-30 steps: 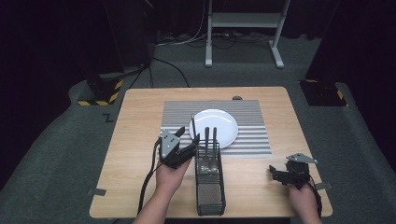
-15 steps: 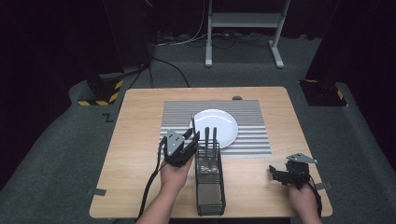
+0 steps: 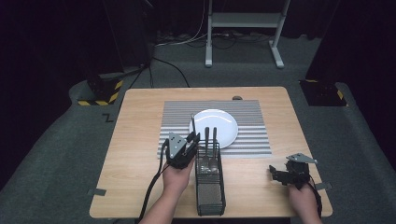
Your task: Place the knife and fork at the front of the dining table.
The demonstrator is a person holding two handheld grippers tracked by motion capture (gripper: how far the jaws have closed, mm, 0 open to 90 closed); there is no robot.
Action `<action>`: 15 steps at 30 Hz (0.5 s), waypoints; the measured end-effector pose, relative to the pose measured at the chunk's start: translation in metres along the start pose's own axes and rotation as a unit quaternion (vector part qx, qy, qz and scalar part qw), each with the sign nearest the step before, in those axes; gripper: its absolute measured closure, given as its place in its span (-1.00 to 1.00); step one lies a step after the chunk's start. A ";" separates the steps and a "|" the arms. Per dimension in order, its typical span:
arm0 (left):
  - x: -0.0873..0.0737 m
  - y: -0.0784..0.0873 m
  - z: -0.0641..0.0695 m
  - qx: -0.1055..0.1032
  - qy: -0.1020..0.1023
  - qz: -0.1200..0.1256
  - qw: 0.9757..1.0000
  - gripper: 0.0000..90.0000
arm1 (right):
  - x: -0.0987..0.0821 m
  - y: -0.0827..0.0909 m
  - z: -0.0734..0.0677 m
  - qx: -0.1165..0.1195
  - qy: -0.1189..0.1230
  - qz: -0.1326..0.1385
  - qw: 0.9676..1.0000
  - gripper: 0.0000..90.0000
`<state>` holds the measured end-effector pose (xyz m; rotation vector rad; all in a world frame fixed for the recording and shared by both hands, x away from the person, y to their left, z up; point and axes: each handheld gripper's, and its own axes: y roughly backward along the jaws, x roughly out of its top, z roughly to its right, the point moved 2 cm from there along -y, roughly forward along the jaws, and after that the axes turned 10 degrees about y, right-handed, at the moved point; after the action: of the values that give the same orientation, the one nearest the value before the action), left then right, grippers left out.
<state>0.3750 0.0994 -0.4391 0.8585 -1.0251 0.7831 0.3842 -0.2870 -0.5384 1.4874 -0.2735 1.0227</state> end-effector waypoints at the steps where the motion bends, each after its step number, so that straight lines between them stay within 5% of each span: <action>1: 0.000 0.000 0.000 0.001 0.001 0.001 1.000 0.70 | 0.000 0.000 0.000 0.000 -0.001 0.000 1.000 -0.76; 15: -0.004 0.012 0.015 -0.003 -0.005 0.023 1.000 0.76 | 0.000 0.000 0.000 0.000 -0.001 0.000 1.000 -0.76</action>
<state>0.3575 0.0914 -0.4360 0.8377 -1.0593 0.8158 0.3842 -0.2870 -0.5383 1.4882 -0.2744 1.0214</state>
